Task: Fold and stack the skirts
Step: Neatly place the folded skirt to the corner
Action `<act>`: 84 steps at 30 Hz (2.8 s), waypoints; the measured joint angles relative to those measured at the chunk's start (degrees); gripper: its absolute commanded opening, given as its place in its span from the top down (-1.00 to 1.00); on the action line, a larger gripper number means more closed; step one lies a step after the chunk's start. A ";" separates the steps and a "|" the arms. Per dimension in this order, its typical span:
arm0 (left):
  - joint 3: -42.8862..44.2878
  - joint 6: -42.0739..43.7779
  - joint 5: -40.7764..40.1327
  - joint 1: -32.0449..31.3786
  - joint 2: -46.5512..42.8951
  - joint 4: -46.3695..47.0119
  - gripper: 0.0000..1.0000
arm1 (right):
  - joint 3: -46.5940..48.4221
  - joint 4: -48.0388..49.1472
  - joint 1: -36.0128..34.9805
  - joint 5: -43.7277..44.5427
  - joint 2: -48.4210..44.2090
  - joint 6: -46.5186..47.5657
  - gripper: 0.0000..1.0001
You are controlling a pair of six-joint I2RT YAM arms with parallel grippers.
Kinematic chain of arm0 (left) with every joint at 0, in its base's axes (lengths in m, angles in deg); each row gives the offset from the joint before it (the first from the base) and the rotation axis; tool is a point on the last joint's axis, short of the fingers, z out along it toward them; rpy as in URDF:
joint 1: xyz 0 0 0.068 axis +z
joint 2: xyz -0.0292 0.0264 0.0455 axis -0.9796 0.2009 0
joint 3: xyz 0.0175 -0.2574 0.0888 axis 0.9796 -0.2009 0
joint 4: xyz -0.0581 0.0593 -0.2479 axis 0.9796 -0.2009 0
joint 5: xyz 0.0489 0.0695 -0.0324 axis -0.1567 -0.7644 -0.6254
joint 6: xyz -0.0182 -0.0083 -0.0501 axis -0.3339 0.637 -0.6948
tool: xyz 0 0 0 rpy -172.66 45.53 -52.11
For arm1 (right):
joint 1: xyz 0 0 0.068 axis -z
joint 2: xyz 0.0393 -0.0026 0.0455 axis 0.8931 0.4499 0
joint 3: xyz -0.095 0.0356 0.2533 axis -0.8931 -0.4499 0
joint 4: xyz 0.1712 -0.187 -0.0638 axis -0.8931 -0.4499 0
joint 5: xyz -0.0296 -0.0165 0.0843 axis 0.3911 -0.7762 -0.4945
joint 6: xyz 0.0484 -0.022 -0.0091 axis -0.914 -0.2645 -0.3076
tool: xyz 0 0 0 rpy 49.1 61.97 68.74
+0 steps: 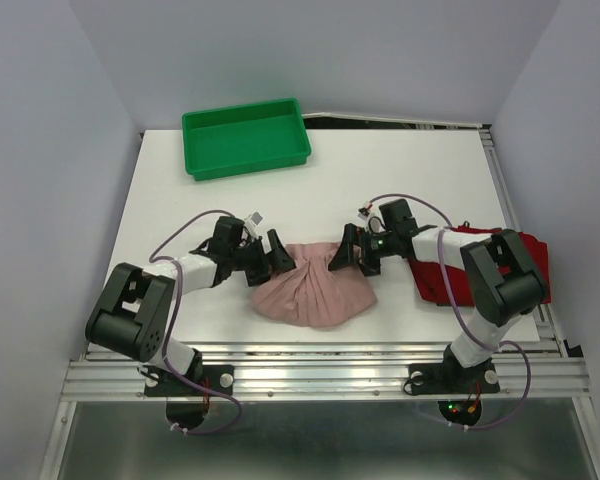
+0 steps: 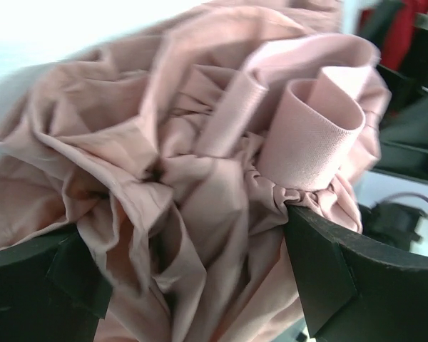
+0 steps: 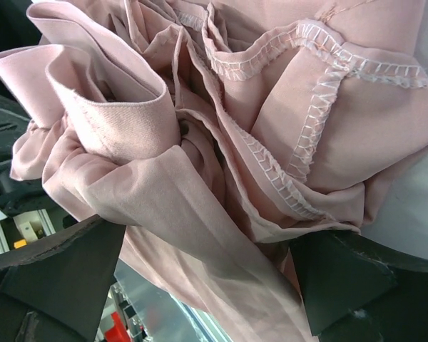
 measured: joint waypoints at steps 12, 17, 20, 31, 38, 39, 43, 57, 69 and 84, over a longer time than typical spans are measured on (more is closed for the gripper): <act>1.92 1.73 -6.12 -1.62 4.02 -0.50 0.29 | 1.46 1.95 -0.07 0.83 3.34 -0.22 -0.22; 2.69 1.57 -4.68 -2.64 6.60 1.38 0.99 | 1.64 4.94 -1.57 3.34 4.70 1.11 0.44; 3.56 1.73 -4.57 -3.89 6.69 1.77 1.00 | 1.75 5.38 -2.86 6.05 4.81 2.47 0.87; 7.04 0.57 -4.61 -4.74 6.67 2.10 1.00 | 4.96 0.87 -3.17 14.14 0.98 8.48 0.99; 13.64 0.37 -4.61 -6.45 6.69 2.80 1.00 | 7.89 -2.99 -3.08 19.71 -4.15 11.98 0.99; 14.80 0.31 -4.61 -6.67 6.84 2.95 1.00 | 8.55 -3.85 -2.78 20.26 -4.63 12.39 0.99; 20.26 0.07 -4.57 -7.80 8.85 3.45 1.00 | 10.56 -7.15 -0.61 21.62 -6.56 14.38 0.99; 42.16 -4.11 -3.67 -16.26 23.58 7.26 1.00 | 24.61 -26.69 19.26 21.90 -13.55 24.50 0.99; 63.87 -11.26 0.22 -29.33 37.59 9.90 1.00 | 34.27 -51.08 39.10 25.79 -20.13 40.02 0.99; 74.79 -14.16 2.03 -35.69 54.60 12.79 0.90 | 25.20 -57.27 58.84 25.14 -13.75 54.60 0.99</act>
